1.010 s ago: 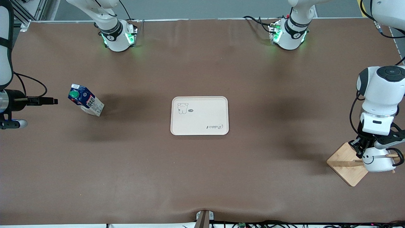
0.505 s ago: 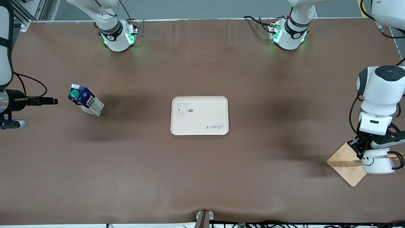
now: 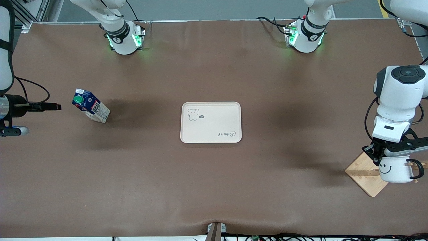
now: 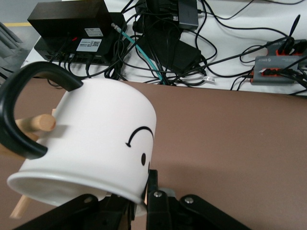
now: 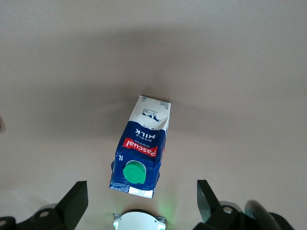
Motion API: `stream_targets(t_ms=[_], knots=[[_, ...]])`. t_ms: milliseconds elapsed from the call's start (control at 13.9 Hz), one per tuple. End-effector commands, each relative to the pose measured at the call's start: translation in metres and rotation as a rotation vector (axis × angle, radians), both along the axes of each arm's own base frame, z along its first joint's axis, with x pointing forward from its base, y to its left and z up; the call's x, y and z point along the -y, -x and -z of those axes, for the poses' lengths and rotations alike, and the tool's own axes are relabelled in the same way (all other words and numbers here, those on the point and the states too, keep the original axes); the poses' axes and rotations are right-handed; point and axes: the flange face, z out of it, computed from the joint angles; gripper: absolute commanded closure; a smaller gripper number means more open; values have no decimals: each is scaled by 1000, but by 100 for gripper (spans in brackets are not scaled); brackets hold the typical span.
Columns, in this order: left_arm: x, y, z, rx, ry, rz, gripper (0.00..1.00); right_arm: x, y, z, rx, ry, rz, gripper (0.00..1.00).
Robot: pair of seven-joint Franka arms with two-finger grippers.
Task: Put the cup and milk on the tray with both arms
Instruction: 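Lift the mug off the wooden stand with the left gripper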
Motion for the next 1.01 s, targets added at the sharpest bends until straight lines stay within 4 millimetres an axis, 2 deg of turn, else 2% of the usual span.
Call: stream_targets(t_ms=[0, 361, 577, 794, 938], knots=[[11, 10, -23, -40, -64, 10, 100, -5, 0, 0, -12, -5, 7, 0], [70, 12, -63, -155, -127, 6, 100, -6, 1, 2, -15, -4, 10, 0], [123, 16, -84, -215, -122, 29, 100, -6, 1, 3, -18, -5, 10, 0], [169, 27, -87, -313, -15, 37, 100, -6, 1, 3, -18, -4, 12, 0], [207, 40, -80, -370, 21, 73, 100, -6, 1, 4, -20, -4, 12, 0]])
